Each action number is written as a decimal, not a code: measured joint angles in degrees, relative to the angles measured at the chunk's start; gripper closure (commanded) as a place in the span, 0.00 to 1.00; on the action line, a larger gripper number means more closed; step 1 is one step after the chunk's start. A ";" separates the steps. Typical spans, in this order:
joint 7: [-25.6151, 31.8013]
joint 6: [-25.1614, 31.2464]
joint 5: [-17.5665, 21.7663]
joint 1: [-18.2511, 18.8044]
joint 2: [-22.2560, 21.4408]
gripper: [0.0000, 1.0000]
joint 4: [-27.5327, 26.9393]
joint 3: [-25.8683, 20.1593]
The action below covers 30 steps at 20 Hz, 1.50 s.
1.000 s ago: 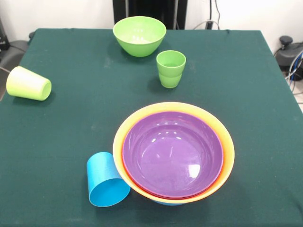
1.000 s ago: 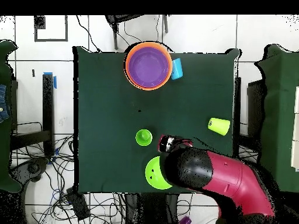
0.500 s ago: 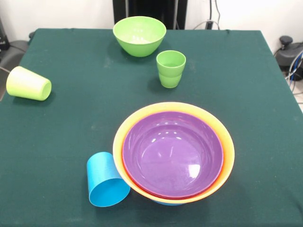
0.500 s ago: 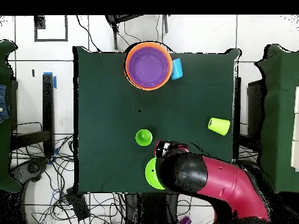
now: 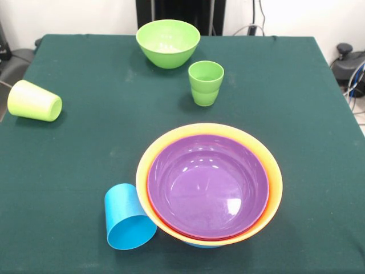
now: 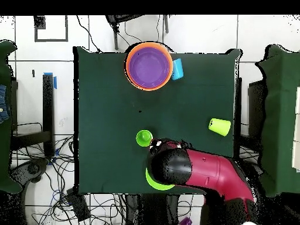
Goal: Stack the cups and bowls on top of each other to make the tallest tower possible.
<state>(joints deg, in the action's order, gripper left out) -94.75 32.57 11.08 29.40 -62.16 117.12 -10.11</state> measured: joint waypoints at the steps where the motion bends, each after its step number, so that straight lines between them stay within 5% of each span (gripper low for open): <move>1: 0.00 -0.84 0.34 -0.37 0.82 0.00 -0.23 0.11; 15: 0.00 -7.55 1.25 -0.86 10.94 0.00 -2.59 1.26; 30: 0.00 -7.59 0.64 10.25 21.75 0.00 -5.45 -4.20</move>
<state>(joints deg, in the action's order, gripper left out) -94.75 24.98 11.72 39.64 -40.41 111.67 -14.31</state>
